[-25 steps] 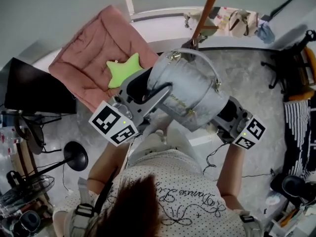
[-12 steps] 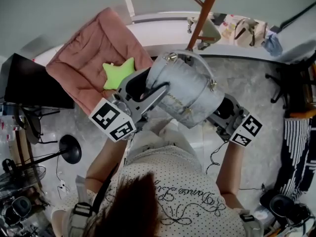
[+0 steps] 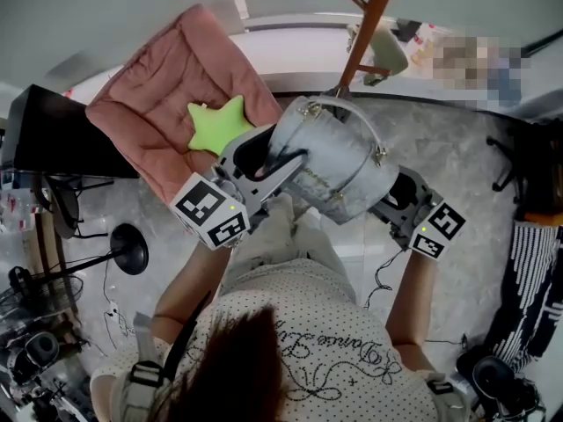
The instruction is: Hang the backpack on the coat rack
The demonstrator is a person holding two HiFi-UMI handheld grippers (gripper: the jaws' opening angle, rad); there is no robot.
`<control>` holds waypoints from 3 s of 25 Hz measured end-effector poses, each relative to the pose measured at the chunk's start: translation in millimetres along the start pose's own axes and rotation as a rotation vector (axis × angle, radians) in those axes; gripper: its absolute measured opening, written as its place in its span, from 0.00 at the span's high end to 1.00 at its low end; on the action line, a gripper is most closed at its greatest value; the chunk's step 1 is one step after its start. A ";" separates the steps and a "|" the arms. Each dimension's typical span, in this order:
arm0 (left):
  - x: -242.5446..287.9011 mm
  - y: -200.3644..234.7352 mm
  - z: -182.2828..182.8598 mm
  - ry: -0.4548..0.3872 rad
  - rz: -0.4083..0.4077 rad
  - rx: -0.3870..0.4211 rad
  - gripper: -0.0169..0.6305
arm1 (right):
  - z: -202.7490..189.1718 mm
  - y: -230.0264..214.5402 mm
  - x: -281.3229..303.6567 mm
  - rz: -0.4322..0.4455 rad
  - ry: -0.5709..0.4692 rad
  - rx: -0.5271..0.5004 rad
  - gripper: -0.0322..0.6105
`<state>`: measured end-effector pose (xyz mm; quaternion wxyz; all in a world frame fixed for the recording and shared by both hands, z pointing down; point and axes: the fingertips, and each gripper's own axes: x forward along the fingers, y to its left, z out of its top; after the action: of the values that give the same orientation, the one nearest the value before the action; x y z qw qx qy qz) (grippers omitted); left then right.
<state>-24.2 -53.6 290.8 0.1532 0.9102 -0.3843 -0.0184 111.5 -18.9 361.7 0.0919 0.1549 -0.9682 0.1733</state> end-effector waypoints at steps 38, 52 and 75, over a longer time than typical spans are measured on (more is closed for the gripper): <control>78.9 102.3 -70.2 0.250 -0.141 -0.097 0.59 | -54.9 -108.6 59.2 -0.208 0.394 0.035 0.55; 99.5 124.7 -145.8 0.371 -0.085 -0.199 0.59 | -129.6 -140.9 69.2 -0.130 0.487 0.180 0.55; 120.2 169.0 -225.2 0.514 -0.041 -0.325 0.59 | -207.8 -177.5 98.5 -0.076 0.562 0.360 0.55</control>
<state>-22.8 -189.9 564.9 0.3885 0.8563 -0.3064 0.1481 104.1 -128.0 630.8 0.3329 0.1507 -0.8525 0.3738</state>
